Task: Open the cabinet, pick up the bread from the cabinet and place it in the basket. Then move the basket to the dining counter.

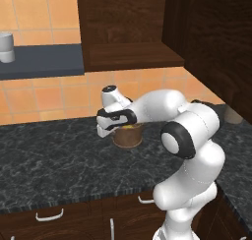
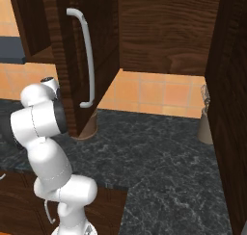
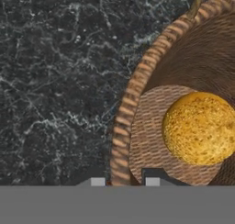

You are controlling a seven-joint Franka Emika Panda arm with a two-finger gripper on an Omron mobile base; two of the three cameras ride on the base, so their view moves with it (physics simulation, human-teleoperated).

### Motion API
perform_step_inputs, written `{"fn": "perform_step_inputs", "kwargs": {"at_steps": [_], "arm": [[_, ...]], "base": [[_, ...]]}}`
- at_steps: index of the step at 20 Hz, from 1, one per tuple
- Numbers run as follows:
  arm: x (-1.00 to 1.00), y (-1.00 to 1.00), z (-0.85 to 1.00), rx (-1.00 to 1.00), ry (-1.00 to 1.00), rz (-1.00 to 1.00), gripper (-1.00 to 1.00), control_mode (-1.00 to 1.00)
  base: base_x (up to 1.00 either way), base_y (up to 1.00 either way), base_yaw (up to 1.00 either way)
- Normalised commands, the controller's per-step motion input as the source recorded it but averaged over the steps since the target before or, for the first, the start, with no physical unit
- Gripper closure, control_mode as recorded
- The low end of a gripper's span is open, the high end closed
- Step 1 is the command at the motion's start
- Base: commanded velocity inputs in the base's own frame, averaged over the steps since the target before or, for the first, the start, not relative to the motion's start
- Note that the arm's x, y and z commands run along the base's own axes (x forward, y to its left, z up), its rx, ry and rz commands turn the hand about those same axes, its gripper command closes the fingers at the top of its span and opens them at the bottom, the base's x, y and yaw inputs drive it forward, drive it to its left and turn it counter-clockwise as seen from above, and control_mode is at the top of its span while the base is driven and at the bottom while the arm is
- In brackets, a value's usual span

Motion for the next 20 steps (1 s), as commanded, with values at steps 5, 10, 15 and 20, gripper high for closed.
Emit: {"fn": "perform_step_inputs", "kwargs": {"at_steps": [5, 10, 15, 20], "arm": [[0.04, -0.04, -0.06, 0.0, 0.0, 0.0, 1.0, -1.0], [-0.39, -0.06, 0.54, -0.04, -0.08, 0.02, 1.0, -1.0], [-0.8, -0.03, 0.78, -0.1, -0.13, 0.04, 1.0, -1.0], [-0.77, -0.05, 0.69, -0.02, -0.06, 0.0, 1.0, -1.0]], "base": [[0.0, 0.0, 0.0], [0.0, 0.0, 0.0], [0.0, 0.0, 0.0], [0.0, 0.0, 0.0]]}}
